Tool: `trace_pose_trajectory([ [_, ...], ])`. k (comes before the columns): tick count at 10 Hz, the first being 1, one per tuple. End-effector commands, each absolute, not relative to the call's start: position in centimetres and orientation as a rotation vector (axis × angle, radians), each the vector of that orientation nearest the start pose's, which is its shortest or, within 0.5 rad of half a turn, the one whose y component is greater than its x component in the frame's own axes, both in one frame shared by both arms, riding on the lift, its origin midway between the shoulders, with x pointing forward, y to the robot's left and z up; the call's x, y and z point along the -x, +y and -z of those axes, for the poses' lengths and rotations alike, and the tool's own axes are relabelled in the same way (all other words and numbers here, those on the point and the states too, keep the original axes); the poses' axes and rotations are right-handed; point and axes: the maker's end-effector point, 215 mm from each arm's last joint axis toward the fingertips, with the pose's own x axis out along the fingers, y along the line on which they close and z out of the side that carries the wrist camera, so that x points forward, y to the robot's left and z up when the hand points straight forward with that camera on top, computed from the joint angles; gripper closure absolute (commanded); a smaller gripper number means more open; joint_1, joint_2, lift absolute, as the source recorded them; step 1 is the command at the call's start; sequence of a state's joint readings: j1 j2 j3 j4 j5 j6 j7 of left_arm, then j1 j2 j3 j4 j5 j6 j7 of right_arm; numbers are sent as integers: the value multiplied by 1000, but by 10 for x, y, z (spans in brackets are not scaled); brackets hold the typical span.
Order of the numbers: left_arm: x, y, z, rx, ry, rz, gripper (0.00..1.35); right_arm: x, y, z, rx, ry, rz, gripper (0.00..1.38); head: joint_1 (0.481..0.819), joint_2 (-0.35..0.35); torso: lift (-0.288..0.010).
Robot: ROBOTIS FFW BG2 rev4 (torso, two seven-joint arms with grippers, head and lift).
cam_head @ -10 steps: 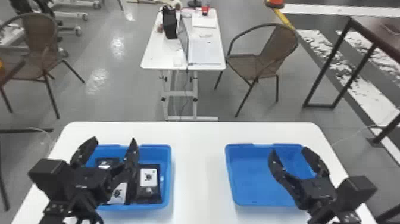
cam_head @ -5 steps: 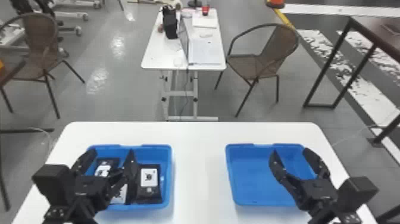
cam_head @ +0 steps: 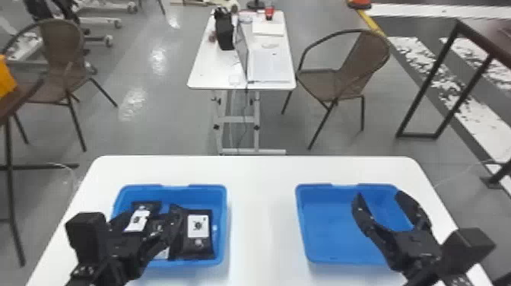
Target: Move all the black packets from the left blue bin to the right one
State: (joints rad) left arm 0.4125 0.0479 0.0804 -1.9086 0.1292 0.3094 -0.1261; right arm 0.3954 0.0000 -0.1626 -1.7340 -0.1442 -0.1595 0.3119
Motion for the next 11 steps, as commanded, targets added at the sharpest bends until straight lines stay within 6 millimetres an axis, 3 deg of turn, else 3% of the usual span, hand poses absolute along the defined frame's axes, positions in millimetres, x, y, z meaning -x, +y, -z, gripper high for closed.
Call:
trace_pose_trajectory([
  [1, -443, 257, 482, 80, 454, 52, 127, -455, -263, 405, -95, 49, -130, 202, 695, -22, 0],
  [6, -425, 279, 547, 31, 651, 18, 127, -454, -262, 408, -99, 56, -131, 200, 695, 14, 0],
  [11, -447, 285, 589, 37, 761, 87, 127, -455, -263, 411, -108, 62, -128, 200, 695, 25, 0],
])
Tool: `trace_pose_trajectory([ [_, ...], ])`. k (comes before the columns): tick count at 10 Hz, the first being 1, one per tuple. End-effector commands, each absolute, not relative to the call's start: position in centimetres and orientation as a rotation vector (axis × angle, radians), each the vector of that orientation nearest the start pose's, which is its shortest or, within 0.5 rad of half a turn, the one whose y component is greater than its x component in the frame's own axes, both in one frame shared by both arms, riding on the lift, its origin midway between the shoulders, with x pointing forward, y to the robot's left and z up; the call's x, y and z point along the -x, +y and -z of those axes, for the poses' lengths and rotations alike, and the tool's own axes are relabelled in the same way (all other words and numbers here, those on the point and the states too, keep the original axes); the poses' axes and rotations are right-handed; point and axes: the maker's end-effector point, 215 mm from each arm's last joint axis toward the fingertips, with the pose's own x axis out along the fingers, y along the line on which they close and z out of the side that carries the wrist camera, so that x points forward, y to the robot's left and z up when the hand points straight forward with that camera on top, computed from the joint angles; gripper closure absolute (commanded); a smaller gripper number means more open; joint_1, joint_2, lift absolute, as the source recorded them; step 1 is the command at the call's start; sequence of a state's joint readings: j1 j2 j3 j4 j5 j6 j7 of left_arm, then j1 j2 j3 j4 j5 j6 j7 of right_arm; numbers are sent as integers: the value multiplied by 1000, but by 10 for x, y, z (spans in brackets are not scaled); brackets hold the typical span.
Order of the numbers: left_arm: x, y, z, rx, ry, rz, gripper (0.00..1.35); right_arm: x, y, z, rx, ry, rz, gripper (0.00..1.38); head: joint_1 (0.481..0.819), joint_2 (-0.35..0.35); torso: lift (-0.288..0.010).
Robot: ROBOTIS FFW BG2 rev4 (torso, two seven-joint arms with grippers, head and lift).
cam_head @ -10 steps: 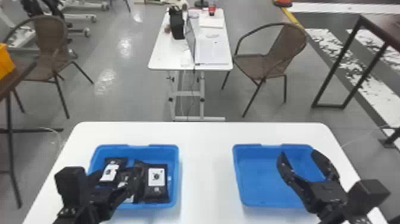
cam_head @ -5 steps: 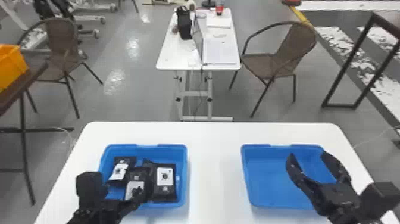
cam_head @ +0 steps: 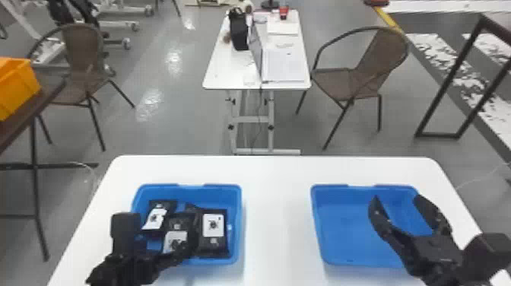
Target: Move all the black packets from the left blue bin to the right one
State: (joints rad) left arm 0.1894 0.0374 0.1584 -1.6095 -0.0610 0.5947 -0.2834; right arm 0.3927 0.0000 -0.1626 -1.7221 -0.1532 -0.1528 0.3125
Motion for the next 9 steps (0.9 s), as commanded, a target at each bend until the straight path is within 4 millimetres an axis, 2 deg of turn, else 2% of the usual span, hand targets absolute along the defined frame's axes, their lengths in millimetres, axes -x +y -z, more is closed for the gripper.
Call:
trace_pose_trajectory([
  [1, -457, 281, 592, 30, 769, 115, 133, -455, -263, 412, -110, 63, -129, 200, 695, 25, 0],
  [2, -465, 279, 594, 22, 773, 136, 162, -456, -259, 411, -114, 61, -134, 200, 695, 23, 0],
  [3, -472, 280, 590, 7, 769, 144, 346, -457, -258, 412, -117, 61, -137, 200, 695, 20, 0],
  [4, -473, 280, 592, 19, 780, 149, 733, -457, -257, 412, -119, 62, -138, 200, 695, 22, 0],
  [5, -470, 280, 598, 39, 807, 160, 825, -457, -256, 413, -120, 63, -138, 202, 695, 25, 0],
  [7, -458, 270, 617, 63, 875, 217, 777, -458, -257, 412, -121, 61, -138, 200, 695, 23, 0],
  [9, -455, 265, 619, 30, 903, 247, 1223, -458, -257, 413, -129, 63, -137, 200, 695, 13, 0],
])
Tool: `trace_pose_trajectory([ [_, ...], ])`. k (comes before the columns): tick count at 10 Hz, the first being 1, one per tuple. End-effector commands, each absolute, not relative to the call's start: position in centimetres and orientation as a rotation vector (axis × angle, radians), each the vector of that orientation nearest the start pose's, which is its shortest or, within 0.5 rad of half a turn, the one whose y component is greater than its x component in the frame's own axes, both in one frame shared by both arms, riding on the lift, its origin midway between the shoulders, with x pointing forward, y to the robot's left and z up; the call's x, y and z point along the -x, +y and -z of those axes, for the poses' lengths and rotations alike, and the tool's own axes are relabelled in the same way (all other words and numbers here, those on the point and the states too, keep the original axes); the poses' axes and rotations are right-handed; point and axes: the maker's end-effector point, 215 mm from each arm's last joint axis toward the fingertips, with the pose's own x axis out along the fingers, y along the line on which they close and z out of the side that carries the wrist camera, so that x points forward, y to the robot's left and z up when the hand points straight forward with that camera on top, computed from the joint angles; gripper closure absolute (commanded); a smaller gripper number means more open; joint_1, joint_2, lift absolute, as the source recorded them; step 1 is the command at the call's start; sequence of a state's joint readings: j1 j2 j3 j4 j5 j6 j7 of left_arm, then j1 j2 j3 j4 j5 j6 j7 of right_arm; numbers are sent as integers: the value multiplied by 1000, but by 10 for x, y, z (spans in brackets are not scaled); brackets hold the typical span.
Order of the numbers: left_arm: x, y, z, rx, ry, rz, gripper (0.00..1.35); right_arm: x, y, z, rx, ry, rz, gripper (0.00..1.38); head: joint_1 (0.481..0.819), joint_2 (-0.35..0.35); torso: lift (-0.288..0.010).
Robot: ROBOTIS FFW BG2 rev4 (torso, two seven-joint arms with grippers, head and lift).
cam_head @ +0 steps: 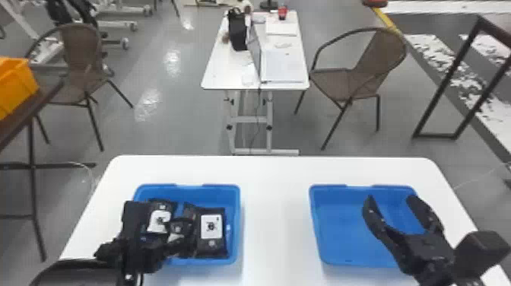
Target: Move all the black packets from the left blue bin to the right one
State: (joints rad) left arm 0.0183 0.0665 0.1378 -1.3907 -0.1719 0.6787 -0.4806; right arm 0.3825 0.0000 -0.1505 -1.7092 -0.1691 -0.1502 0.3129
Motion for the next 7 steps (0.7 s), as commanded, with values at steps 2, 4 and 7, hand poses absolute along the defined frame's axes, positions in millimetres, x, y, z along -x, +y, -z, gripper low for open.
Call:
trace_pose_trajectory([
  [2, -466, 264, 589, 25, 818, 311, 1207, -458, -255, 412, -133, 61, -139, 200, 695, 7, 0],
  [4, -477, 260, 524, 51, 630, 366, 1205, -459, -251, 411, -145, 57, -146, 197, 695, 6, 0],
  [7, -505, 197, 454, 128, 409, 596, 1205, -477, -204, 386, -127, 10, -250, 199, 695, -8, 0],
])
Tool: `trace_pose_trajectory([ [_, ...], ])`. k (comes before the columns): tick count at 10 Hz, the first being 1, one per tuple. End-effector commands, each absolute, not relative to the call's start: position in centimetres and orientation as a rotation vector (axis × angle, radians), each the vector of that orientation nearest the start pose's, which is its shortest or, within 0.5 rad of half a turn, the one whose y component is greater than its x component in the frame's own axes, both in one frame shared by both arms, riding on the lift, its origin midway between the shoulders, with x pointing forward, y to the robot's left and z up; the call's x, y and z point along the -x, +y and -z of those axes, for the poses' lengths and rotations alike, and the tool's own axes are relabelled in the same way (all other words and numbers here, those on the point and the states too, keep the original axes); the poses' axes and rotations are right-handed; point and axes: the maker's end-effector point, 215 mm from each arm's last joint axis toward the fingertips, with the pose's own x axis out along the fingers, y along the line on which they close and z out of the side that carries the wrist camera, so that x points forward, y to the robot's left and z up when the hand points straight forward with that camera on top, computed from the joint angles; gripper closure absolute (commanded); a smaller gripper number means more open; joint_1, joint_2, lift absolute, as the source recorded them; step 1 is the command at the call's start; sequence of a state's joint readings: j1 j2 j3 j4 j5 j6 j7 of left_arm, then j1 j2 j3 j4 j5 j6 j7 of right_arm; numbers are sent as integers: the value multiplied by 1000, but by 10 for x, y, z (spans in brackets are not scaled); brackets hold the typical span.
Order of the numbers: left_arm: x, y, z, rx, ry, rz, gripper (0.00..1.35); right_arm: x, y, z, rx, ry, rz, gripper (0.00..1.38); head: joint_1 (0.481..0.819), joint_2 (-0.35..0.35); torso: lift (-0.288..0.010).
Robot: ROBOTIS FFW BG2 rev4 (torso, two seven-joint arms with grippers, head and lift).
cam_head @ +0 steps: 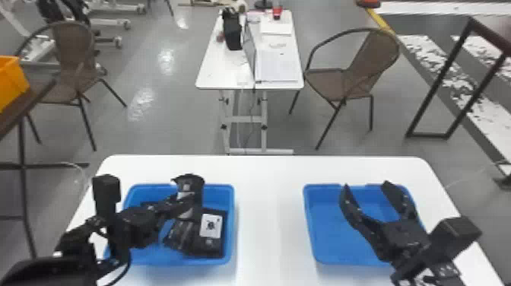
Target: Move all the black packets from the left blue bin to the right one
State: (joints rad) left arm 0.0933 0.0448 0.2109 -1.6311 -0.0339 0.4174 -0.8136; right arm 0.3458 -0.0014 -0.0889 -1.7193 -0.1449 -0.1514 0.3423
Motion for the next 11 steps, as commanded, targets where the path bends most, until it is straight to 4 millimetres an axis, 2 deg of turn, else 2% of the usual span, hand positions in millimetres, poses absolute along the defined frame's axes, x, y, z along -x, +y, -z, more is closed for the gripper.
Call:
trace_pose_trajectory([
  [1, -516, 166, 439, 144, 371, 700, 1205, -485, -190, 379, -127, -4, -294, 200, 695, -9, 0],
  [2, -527, 137, 424, 131, 355, 797, 1205, -491, -178, 374, -136, -14, -327, 200, 695, -18, 0],
  [5, -545, 68, 403, 119, 344, 978, 1205, -502, -138, 360, -166, -32, -468, 200, 695, -56, 0],
  [9, -552, 22, 398, 105, 341, 1063, 1205, -508, -86, 342, -214, -32, -642, 200, 695, -67, 0],
  [11, -551, 6, 393, 113, 332, 1091, 1207, -509, -57, 342, -248, -14, -731, 200, 695, -62, 0],
])
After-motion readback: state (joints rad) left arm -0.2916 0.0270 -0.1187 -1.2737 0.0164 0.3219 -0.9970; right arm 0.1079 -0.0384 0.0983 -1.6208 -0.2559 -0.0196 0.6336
